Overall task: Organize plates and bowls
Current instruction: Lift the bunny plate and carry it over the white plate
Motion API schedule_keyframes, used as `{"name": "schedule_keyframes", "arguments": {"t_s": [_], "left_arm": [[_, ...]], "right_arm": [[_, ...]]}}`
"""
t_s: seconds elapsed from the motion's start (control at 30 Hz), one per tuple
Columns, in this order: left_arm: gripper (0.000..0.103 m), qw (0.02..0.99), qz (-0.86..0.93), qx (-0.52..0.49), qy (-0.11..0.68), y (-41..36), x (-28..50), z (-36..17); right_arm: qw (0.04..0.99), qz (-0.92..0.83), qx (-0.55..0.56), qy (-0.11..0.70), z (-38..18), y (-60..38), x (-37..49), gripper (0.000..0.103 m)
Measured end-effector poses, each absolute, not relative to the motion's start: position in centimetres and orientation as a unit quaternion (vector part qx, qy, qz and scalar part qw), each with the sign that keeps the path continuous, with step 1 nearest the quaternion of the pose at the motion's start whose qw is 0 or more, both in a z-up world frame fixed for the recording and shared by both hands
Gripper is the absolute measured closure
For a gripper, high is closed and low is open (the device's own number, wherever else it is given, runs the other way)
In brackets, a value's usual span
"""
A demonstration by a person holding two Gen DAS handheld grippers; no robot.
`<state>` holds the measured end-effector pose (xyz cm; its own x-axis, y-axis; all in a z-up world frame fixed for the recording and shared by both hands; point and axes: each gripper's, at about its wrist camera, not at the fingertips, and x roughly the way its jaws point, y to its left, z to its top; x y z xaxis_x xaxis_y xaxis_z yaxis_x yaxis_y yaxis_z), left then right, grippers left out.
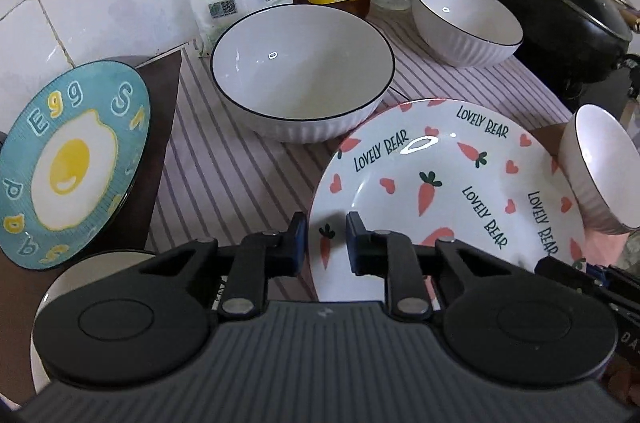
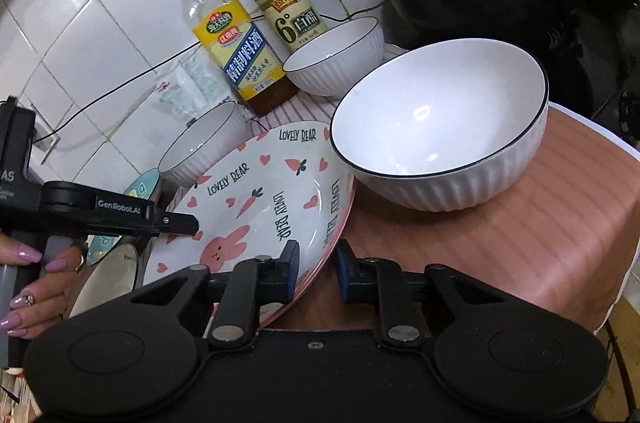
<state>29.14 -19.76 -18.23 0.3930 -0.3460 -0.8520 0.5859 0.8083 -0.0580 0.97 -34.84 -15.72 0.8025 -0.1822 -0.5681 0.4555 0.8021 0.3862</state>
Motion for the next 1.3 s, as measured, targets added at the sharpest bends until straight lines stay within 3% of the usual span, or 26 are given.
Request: {"name": "schedule_keyframes", "arguments": {"t_s": [0.5,1.3], "left_arm": [[0.083,0.819,-0.271,0.134,0.488,-19.0,28.5,-17.7],[0.084,0.847,-0.209,0.034,0.489,-6.0,20.8,-10.7]], "right_arm": [[0.912,-0.173,0.229,0.293,-15.2,-33.8,1.5,0.081],[0.933,-0.064,0.205,0.29,-7.7,-26.5,0.5,0.084]]}}
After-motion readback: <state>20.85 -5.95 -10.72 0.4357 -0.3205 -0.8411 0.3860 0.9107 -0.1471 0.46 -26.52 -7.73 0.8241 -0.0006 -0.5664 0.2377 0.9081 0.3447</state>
